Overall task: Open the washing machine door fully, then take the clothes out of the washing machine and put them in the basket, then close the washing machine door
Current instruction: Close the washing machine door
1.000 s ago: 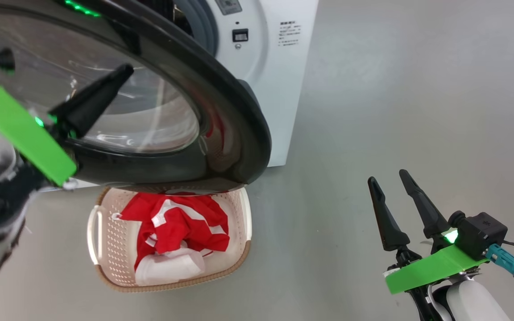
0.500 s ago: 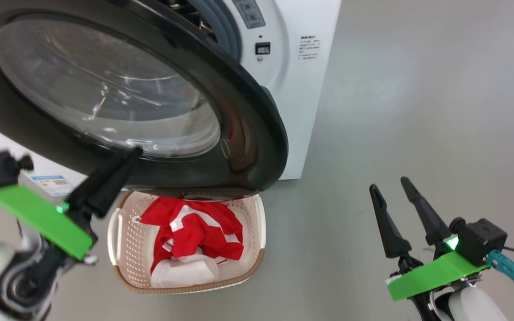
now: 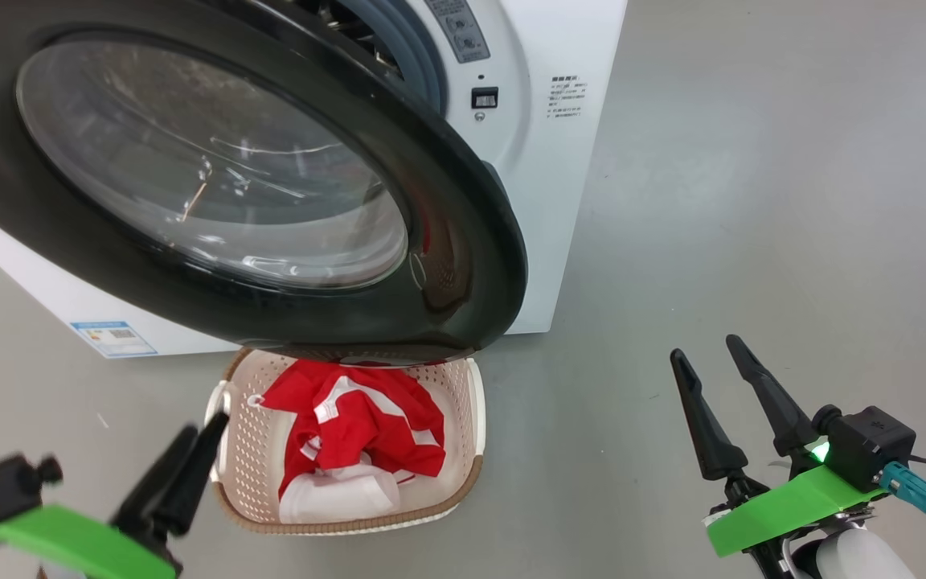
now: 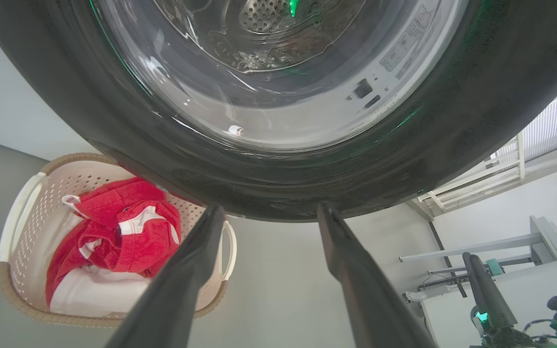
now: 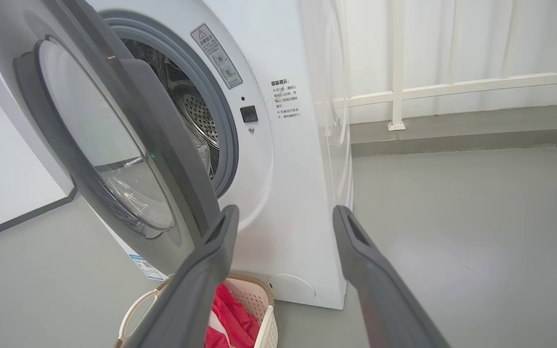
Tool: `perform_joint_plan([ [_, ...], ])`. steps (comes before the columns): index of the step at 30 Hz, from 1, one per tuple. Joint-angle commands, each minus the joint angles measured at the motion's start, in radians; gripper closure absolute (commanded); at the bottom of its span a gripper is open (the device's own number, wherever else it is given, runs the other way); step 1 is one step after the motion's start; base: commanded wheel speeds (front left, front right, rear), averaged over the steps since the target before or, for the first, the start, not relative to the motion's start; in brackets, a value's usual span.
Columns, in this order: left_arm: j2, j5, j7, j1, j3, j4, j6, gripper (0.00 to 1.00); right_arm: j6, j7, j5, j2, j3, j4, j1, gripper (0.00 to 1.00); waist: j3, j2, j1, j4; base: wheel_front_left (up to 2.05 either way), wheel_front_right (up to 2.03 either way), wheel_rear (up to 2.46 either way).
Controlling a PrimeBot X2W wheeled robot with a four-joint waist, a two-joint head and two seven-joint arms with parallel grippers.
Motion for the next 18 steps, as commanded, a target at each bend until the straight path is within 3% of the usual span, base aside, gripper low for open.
perform_joint_plan([
  [1, 0.035, 0.011, -0.021, 0.004, 0.035, 0.001, -0.007, 0.00, 0.006, -0.006, 0.002, -0.011, 0.016, -0.023, 0.000, 0.00, -0.002, 0.0000, 0.0000, -0.001, 0.00, 0.00, 0.00],
  [9, -0.027, 0.076, -0.054, 0.096, 0.060, 0.101, -0.007, 0.00, 0.006, -0.006, 0.002, -0.030, 0.009, -0.021, 0.020, 0.00, -0.010, 0.0000, 0.0000, -0.010, 0.00, 0.00, 0.00],
  [18, -0.164, 0.277, -0.055, 0.190, 0.264, 0.135, -0.007, 0.00, 0.006, -0.006, 0.002, -0.034, -0.017, -0.026, 0.038, 0.00, -0.013, 0.0000, 0.0000, -0.026, 0.00, 0.00, 0.00],
])
